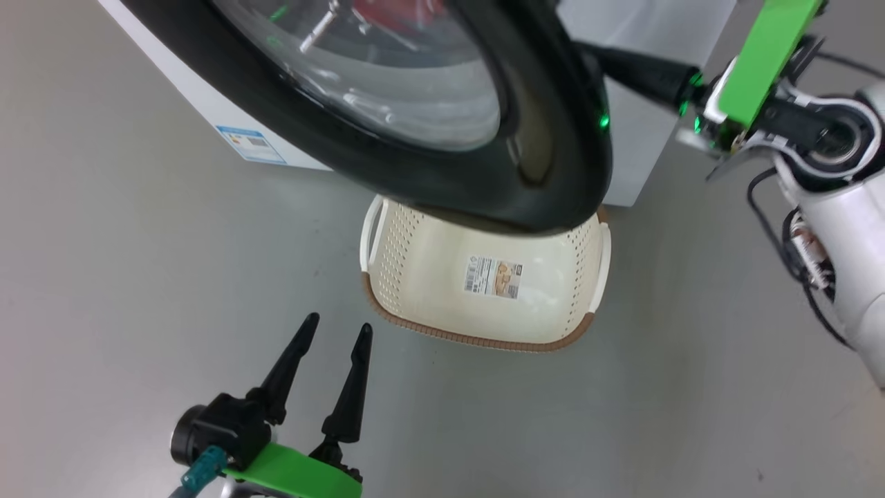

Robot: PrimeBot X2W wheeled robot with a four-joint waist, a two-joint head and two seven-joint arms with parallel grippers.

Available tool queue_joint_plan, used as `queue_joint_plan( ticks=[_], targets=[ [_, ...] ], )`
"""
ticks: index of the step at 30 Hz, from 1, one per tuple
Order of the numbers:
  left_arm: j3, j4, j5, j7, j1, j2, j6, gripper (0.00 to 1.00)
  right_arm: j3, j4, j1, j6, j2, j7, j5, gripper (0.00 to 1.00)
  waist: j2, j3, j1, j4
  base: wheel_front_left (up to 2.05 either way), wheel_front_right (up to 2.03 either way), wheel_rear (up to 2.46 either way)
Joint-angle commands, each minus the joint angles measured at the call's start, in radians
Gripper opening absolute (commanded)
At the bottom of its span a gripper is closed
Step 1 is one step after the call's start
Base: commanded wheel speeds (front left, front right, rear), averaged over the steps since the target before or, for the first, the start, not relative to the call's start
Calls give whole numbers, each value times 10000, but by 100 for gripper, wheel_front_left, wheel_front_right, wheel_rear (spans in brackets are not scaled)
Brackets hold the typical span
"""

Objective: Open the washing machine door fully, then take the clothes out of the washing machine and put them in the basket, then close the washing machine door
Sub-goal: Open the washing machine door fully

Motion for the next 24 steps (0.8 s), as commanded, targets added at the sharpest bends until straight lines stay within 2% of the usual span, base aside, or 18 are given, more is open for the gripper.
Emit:
queue_joint_plan(
  ticks=[1, 17, 24],
  targets=[
    [325, -184, 82, -122, 213, 150, -56, 100, 98, -385, 236, 6, 233, 102, -110, 0, 0, -227, 0, 72, 0, 0, 0],
    [380, -211, 179, -122, 627, 150, -56, 100, 390, -1008, 1339, 6, 608, 922, -172, 0, 0, -837, 0, 132, 0, 0, 0],
    [453, -253, 185, -122, 707, 150, -56, 100, 258, -1094, 1524, 6, 631, 704, -466, 0, 0, -921, 0, 125, 0, 0, 0]
  ],
)
